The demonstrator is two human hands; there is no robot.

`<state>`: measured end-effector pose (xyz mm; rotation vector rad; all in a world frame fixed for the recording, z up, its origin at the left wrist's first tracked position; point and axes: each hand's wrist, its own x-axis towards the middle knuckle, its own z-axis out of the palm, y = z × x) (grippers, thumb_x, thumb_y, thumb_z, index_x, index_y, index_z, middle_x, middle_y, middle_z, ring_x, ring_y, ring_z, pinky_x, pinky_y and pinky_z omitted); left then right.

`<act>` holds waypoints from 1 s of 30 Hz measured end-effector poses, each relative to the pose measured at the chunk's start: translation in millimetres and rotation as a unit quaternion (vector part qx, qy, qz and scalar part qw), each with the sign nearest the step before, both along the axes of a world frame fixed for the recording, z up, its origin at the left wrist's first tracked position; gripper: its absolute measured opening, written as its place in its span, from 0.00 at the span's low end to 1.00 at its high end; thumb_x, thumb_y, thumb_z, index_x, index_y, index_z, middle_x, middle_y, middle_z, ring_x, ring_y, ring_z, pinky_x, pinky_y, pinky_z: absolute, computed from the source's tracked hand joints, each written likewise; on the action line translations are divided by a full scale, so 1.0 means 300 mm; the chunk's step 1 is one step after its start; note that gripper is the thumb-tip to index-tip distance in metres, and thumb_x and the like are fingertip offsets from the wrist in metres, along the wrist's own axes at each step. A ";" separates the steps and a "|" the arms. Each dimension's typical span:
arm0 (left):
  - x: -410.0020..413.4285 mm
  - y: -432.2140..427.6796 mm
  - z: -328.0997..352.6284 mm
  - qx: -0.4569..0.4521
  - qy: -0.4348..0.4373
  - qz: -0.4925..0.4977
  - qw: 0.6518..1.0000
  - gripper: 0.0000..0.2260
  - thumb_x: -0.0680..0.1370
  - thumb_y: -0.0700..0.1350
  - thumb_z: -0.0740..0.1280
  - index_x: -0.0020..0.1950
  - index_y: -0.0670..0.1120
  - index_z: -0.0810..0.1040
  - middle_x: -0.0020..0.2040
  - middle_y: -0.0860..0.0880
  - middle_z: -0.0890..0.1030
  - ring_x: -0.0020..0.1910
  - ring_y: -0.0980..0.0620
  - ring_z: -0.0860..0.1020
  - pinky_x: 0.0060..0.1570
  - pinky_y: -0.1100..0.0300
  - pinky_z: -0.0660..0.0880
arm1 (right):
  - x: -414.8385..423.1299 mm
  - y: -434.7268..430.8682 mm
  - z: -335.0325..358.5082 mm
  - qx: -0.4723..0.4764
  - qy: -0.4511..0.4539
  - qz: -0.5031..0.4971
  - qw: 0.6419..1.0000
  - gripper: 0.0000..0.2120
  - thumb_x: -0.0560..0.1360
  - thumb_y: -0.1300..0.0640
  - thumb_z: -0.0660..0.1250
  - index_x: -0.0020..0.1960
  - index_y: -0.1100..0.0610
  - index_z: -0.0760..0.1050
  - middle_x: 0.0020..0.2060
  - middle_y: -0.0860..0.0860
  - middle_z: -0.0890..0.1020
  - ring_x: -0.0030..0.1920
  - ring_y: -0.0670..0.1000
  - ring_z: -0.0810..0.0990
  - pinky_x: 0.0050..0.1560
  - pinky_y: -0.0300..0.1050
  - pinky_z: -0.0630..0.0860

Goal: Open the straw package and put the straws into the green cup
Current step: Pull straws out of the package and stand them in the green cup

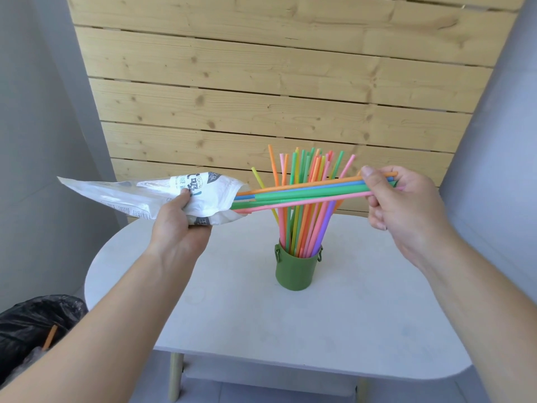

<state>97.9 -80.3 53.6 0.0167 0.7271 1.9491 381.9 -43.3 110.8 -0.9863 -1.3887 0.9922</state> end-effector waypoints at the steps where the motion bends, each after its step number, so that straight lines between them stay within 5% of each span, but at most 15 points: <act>1: 0.003 0.002 0.000 -0.001 0.000 -0.002 1.000 0.10 0.84 0.38 0.65 0.65 0.40 0.79 0.54 0.46 0.87 0.56 0.48 0.87 0.58 0.49 0.83 | 0.015 0.001 0.005 0.002 -0.001 -0.004 1.000 0.10 0.81 0.56 0.66 0.42 0.57 0.74 0.26 0.51 0.68 0.22 0.47 0.61 0.23 0.39 0.58; 14: 0.012 0.016 -0.008 0.000 -0.002 -0.006 1.000 0.11 0.85 0.39 0.64 0.65 0.39 0.79 0.57 0.45 0.87 0.56 0.46 0.87 0.60 0.47 0.82 | 0.195 -0.008 0.082 0.028 -0.053 -0.052 0.997 0.09 0.81 0.54 0.67 0.44 0.57 0.76 0.28 0.52 0.68 0.21 0.46 0.62 0.21 0.38 0.62; 20: 0.021 0.017 -0.017 -0.013 0.003 -0.012 1.000 0.10 0.85 0.39 0.64 0.63 0.39 0.80 0.56 0.45 0.88 0.55 0.47 0.87 0.55 0.49 0.84 | 0.273 -0.008 0.136 0.073 -0.094 -0.050 0.992 0.10 0.80 0.54 0.68 0.41 0.54 0.76 0.21 0.45 0.70 0.19 0.46 0.62 0.19 0.37 0.62; 24: 0.029 0.017 -0.017 -0.015 0.006 -0.015 1.000 0.11 0.84 0.39 0.65 0.65 0.39 0.80 0.57 0.45 0.87 0.56 0.47 0.87 0.60 0.49 0.82 | 0.295 0.000 0.150 0.081 -0.134 -0.053 0.986 0.11 0.80 0.54 0.68 0.39 0.53 0.77 0.20 0.45 0.70 0.18 0.46 0.63 0.19 0.37 0.62; 30: 0.035 0.020 -0.032 -0.018 0.012 -0.028 0.999 0.12 0.84 0.40 0.65 0.67 0.40 0.80 0.59 0.45 0.87 0.57 0.48 0.87 0.62 0.49 0.81 | 0.300 0.001 0.150 0.063 -0.178 -0.050 0.981 0.12 0.79 0.52 0.70 0.37 0.52 0.79 0.24 0.51 0.71 0.20 0.48 0.63 0.22 0.39 0.64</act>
